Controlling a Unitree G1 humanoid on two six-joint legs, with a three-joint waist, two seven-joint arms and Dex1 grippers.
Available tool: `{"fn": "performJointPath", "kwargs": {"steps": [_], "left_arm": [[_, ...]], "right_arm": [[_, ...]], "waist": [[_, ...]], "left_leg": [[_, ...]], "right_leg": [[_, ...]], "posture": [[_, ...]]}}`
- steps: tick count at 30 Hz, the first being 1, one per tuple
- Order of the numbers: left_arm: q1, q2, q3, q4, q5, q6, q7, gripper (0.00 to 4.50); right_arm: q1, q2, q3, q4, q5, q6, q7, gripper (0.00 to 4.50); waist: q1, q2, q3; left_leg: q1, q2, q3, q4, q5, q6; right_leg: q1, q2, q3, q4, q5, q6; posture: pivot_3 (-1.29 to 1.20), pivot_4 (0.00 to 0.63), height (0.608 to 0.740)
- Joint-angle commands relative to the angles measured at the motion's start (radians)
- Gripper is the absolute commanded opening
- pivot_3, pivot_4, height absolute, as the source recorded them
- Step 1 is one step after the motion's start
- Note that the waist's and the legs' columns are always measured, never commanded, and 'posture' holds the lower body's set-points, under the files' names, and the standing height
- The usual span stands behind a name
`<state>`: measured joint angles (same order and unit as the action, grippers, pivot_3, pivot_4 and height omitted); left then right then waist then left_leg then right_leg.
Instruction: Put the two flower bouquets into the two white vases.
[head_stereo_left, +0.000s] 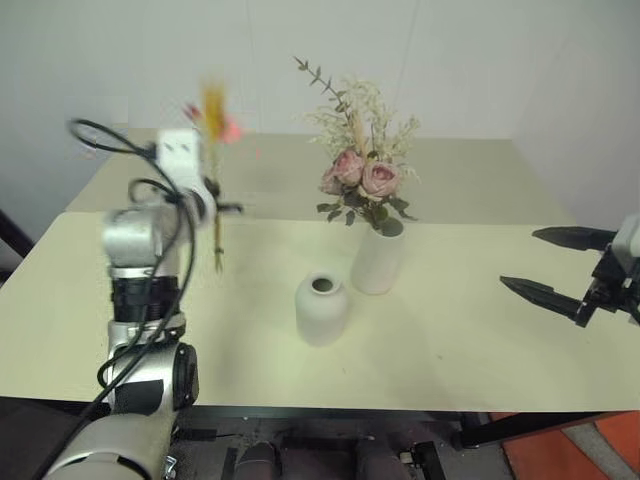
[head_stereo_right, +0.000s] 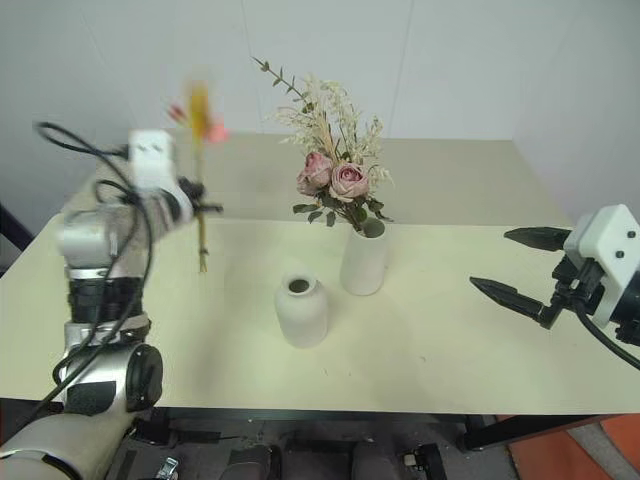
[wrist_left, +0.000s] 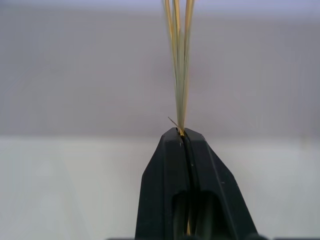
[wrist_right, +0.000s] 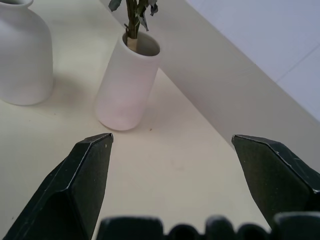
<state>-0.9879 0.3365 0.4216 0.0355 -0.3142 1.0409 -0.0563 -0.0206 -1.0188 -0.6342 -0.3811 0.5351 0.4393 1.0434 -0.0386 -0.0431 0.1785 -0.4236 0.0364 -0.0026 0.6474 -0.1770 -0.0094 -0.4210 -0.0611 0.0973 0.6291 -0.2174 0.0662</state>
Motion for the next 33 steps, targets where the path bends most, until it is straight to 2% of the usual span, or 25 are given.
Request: {"fn": "performJointPath", "kwargs": {"steps": [1, 3, 7, 12, 15, 24, 33], "left_arm": [[-0.039, -0.062, 0.186, -0.162, -0.305, -0.083, -0.150, 0.03], [-0.012, -0.073, 0.211, -0.194, -0.451, -0.075, -0.271, 0.03], [0.024, -0.086, 0.166, -0.212, -0.594, -0.091, -0.391, 0.03], [0.068, -0.042, 0.027, -0.205, -0.652, -0.113, -0.595, 0.03], [0.056, -0.030, -0.007, -0.157, -0.703, -0.101, -0.665, 0.03], [0.109, 0.005, -0.174, -0.124, -0.649, -0.160, -0.802, 0.03], [0.179, -0.003, -0.260, -0.100, -0.581, -0.251, -0.864, 0.03]], "right_arm": [[0.001, -0.006, -0.097, -0.014, 0.062, -0.014, 0.044, 4.50], [0.017, -0.001, -0.132, -0.029, 0.125, 0.014, 0.088, 4.50], [0.082, -0.008, -0.199, -0.065, 0.220, 0.049, 0.187, 4.50], [0.154, -0.013, -0.262, -0.095, 0.266, 0.067, 0.256, 4.50], [0.182, -0.009, -0.283, -0.102, 0.254, 0.059, 0.264, 4.50], [0.239, 0.027, -0.345, -0.148, 0.224, 0.054, 0.203, 4.50], [0.256, 0.034, -0.362, -0.164, 0.226, 0.047, 0.173, 4.50]], "waist": [[0.007, 0.000, 0.000], [0.015, 0.000, 0.000], [0.022, 0.000, 0.000], [0.020, 0.000, 0.000], [0.017, 0.000, 0.000], [0.018, 0.000, 0.000], [0.020, 0.000, 0.000]], "left_leg": [[0.000, 0.000, 0.000, 0.000, 0.000, 0.000], [-0.001, 0.000, 0.000, 0.000, 0.000, 0.000], [0.002, 0.000, 0.000, 0.000, 0.000, 0.000], [0.004, 0.000, 0.000, 0.002, 0.000, 0.000], [0.004, 0.000, 0.000, 0.002, 0.000, 0.000], [0.004, 0.000, 0.000, 0.002, 0.000, 0.000], [0.003, 0.000, 0.000, 0.001, 0.000, 0.000]], "right_leg": [[0.000, 0.000, 0.000, 0.000, 0.000, 0.000], [0.000, 0.000, -0.001, -0.001, 0.000, 0.001], [0.003, 0.000, -0.001, 0.000, -0.001, 0.002], [0.005, 0.001, 0.000, 0.000, -0.001, 0.002], [0.005, 0.001, 0.000, -0.001, -0.001, 0.001], [0.005, 0.001, 0.000, -0.001, -0.001, 0.001], [0.004, 0.001, 0.000, -0.001, -0.002, -0.001]], "posture": [[0.00, 0.150, 0.740], [0.00, 0.150, 0.740], [0.00, 0.150, 0.740], [0.00, 0.150, 0.740], [0.00, 0.150, 0.740], [0.00, 0.150, 0.740], [0.00, 0.150, 0.740]]}}
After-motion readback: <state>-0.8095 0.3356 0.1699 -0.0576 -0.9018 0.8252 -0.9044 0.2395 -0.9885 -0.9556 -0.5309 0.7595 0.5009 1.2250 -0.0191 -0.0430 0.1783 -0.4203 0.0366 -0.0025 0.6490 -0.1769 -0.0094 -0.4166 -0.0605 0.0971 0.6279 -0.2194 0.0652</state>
